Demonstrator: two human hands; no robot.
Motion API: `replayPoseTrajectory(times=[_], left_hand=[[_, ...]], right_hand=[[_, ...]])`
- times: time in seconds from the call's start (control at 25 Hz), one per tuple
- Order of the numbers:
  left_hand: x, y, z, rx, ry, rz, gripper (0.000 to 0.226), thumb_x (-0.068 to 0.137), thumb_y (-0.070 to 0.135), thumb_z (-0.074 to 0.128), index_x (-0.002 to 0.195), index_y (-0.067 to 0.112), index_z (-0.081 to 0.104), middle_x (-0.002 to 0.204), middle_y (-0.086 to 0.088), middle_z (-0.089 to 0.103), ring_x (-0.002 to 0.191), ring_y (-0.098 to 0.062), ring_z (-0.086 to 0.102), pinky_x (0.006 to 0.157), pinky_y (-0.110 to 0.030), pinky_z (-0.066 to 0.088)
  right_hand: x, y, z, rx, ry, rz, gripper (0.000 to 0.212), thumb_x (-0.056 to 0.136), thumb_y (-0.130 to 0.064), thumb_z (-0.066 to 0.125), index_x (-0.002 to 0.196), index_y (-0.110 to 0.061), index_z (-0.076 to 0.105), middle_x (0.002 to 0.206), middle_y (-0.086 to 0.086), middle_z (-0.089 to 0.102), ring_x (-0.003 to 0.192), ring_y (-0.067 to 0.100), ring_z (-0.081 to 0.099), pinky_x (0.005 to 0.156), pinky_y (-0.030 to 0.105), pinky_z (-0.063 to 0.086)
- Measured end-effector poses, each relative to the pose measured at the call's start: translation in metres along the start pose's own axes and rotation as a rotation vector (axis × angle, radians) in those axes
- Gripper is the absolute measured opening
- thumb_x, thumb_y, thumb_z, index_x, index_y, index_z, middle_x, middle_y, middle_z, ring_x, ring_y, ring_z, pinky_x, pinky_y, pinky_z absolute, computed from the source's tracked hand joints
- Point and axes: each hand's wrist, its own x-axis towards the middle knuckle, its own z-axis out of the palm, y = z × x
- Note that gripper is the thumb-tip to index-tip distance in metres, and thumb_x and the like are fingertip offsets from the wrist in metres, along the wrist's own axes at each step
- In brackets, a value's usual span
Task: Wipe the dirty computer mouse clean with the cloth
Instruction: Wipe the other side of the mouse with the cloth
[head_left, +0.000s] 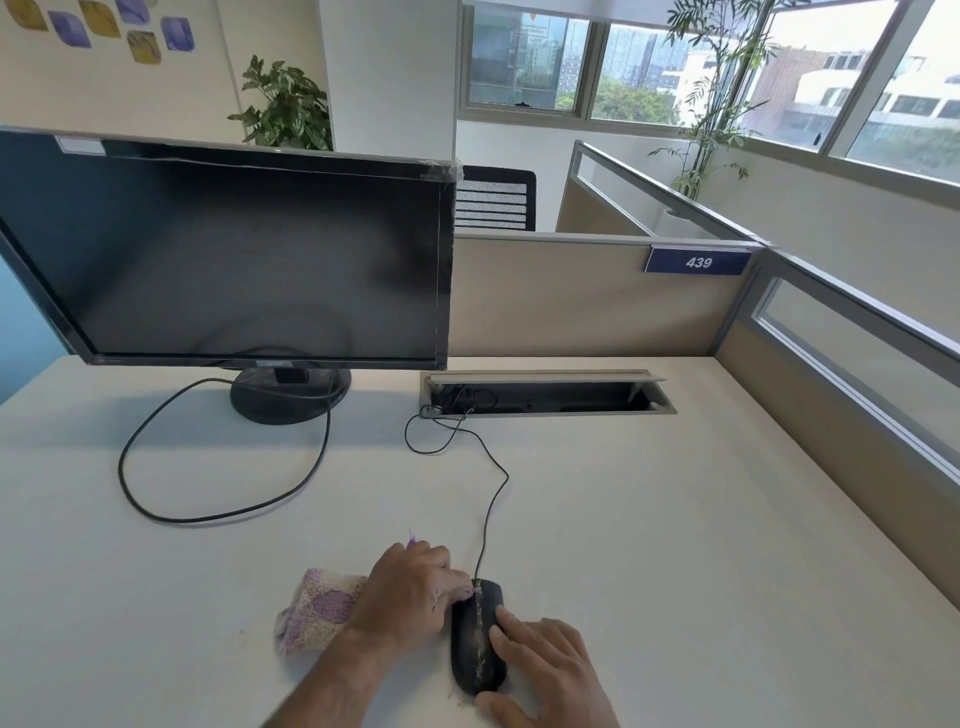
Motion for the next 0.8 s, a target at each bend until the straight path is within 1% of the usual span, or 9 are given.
replayPoseTrajectory(times=[0.12,0.24,0.32,0.4,0.48,0.68,0.8], left_hand=[[0.003,-0.002,0.000,0.019,-0.020,0.007,0.014,0.077,0.026,0.087,0.077,0.033,0.074,0.063,0.008,0.055,0.061,-0.015,0.056,0.054,-0.028,0.041],[0.008,-0.004,0.002,0.046,-0.040,0.000,0.011,0.081,0.030,0.083,0.077,0.031,0.073,0.065,0.006,0.056,0.065,-0.016,0.057,0.057,-0.031,0.047],[0.012,-0.007,0.004,0.044,-0.053,-0.016,0.008,0.090,0.033,0.074,0.082,0.030,0.074,0.069,0.004,0.058,0.070,-0.019,0.057,0.063,-0.034,0.047],[0.016,-0.009,0.005,0.040,-0.100,-0.038,0.012,0.096,0.034,0.065,0.091,0.030,0.075,0.077,0.002,0.061,0.077,-0.021,0.057,0.070,-0.035,0.044],[0.019,-0.010,0.005,0.052,-0.132,-0.056,0.015,0.098,0.036,0.061,0.097,0.030,0.075,0.083,0.002,0.062,0.083,-0.021,0.057,0.073,-0.034,0.042],[0.020,-0.009,0.008,0.086,-0.154,-0.115,0.019,0.101,0.039,0.055,0.101,0.030,0.073,0.087,0.003,0.062,0.090,-0.020,0.056,0.073,-0.033,0.036],[0.020,-0.008,0.008,0.105,-0.153,-0.136,0.019,0.101,0.039,0.054,0.104,0.033,0.072,0.091,0.003,0.063,0.094,-0.020,0.056,0.076,-0.034,0.037]], right_hand=[[0.000,0.000,0.000,-0.001,-0.003,0.005,0.054,0.060,-0.051,0.085,0.100,-0.015,0.080,0.122,0.003,0.071,0.092,0.012,0.072,0.086,0.033,0.046],[0.000,0.000,0.000,0.002,-0.007,0.010,0.054,0.060,-0.049,0.087,0.101,-0.015,0.080,0.122,0.003,0.071,0.092,0.011,0.072,0.087,0.033,0.045],[0.000,0.000,0.000,0.003,-0.011,0.012,0.054,0.058,-0.048,0.087,0.101,-0.015,0.080,0.121,0.003,0.071,0.091,0.012,0.072,0.088,0.033,0.045],[0.000,-0.001,-0.001,-0.003,-0.021,0.012,0.054,0.058,-0.048,0.087,0.100,-0.015,0.080,0.121,0.003,0.072,0.090,0.012,0.072,0.087,0.032,0.045],[0.000,-0.002,-0.003,-0.010,-0.031,0.014,0.053,0.058,-0.049,0.086,0.099,-0.015,0.080,0.120,0.003,0.072,0.090,0.012,0.072,0.087,0.032,0.045],[0.000,-0.002,-0.002,-0.008,-0.032,0.026,0.055,0.059,-0.050,0.086,0.101,-0.016,0.080,0.123,0.001,0.071,0.091,0.011,0.072,0.088,0.033,0.045],[-0.003,0.001,0.002,0.019,-0.006,0.033,0.055,0.060,-0.048,0.087,0.103,-0.015,0.079,0.124,0.002,0.070,0.093,0.013,0.072,0.088,0.034,0.045]])
